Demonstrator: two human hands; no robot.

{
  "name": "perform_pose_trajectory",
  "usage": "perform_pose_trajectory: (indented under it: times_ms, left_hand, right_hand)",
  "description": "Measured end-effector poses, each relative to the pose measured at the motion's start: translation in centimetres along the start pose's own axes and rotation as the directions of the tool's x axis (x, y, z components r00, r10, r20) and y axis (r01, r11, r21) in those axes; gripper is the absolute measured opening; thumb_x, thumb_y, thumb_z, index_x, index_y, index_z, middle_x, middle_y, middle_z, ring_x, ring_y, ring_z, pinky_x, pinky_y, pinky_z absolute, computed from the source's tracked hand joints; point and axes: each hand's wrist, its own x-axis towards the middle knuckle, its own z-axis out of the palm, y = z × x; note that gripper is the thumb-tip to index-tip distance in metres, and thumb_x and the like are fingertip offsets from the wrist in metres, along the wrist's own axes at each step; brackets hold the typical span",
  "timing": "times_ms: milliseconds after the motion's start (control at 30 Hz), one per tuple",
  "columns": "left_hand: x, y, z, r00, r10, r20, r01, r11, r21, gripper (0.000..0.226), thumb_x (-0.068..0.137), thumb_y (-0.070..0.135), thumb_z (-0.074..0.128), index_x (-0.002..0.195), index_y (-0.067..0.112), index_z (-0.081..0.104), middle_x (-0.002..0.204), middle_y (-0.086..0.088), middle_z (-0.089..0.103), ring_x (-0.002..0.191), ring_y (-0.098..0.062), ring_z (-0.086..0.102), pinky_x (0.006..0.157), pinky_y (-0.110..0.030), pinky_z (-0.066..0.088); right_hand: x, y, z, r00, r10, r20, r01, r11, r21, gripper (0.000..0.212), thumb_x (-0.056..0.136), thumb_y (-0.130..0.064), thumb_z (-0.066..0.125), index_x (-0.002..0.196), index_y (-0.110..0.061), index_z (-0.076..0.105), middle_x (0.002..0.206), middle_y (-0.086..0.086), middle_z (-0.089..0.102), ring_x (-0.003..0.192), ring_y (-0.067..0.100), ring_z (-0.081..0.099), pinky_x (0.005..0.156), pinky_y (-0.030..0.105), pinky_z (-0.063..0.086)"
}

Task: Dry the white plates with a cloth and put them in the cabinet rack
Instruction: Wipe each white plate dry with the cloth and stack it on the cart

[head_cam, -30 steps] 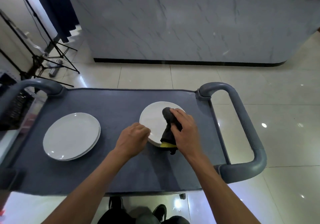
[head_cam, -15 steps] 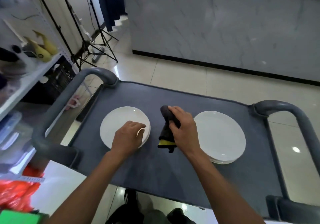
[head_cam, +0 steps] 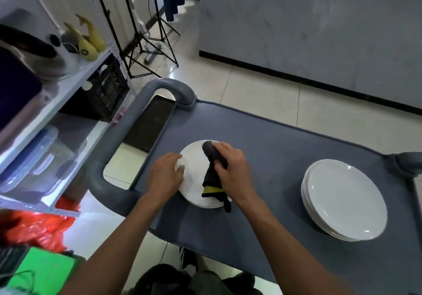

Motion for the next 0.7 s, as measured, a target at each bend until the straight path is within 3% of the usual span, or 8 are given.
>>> perform_pose_trajectory:
  times_ms: [133,267,500,700]
  left_hand:
    - [0.5,-1.1,-0.1,0.994,-0.110,-0.001,0.110,0.991,-0.074,0.030,0.087,0.028,0.072,0.115,0.017,0.066,0.108,-0.001,0.063,0.098,-0.024,0.060,0.079,-0.029,0.040]
    - [1.0,-1.4,0.2,0.976,-0.212,0.047,0.216,0.970,-0.111,0.030,0.081,0.038,0.076,0.103,0.024,0.063,0.094,0.004,0.064,0.085,-0.019,0.061,0.070,-0.029,0.042]
    - [1.2,-1.2,0.7,0.969,-0.240,0.055,0.244,0.965,-0.100,0.027,0.080,0.038,0.078,0.092,0.025,0.057,0.088,0.006,0.063,0.084,-0.020,0.061,0.075,-0.037,0.054]
    - [1.4,-1.0,0.9,0.964,-0.262,0.050,0.266,0.955,-0.127,0.026,0.080,0.035,0.077,0.091,0.026,0.056,0.090,0.005,0.063,0.086,-0.020,0.062,0.079,-0.041,0.055]
  right_hand:
    - [1.0,-0.2,2.1,0.999,-0.001,0.051,0.001,1.000,0.000,0.045,0.083,0.002,0.059,0.125,-0.014,0.065,0.123,-0.004,0.066,0.113,0.024,0.059,0.099,0.041,0.045]
    - [1.2,-0.3,3.4,0.997,0.023,0.069,-0.019,0.998,-0.061,0.045,0.085,-0.002,0.059,0.127,-0.016,0.064,0.126,-0.004,0.065,0.113,0.026,0.058,0.096,0.043,0.044]
    - [0.4,-0.2,5.3,0.993,0.083,0.087,-0.066,0.982,-0.179,0.045,0.092,-0.012,0.060,0.135,-0.022,0.059,0.144,-0.004,0.053,0.127,0.024,0.049,0.102,0.043,0.039]
    - [-1.2,0.3,6.4,0.972,0.154,0.175,-0.089,0.939,-0.333,0.053,0.096,-0.027,0.056,0.148,-0.028,0.042,0.161,-0.001,0.028,0.146,0.026,0.025,0.114,0.048,0.030]
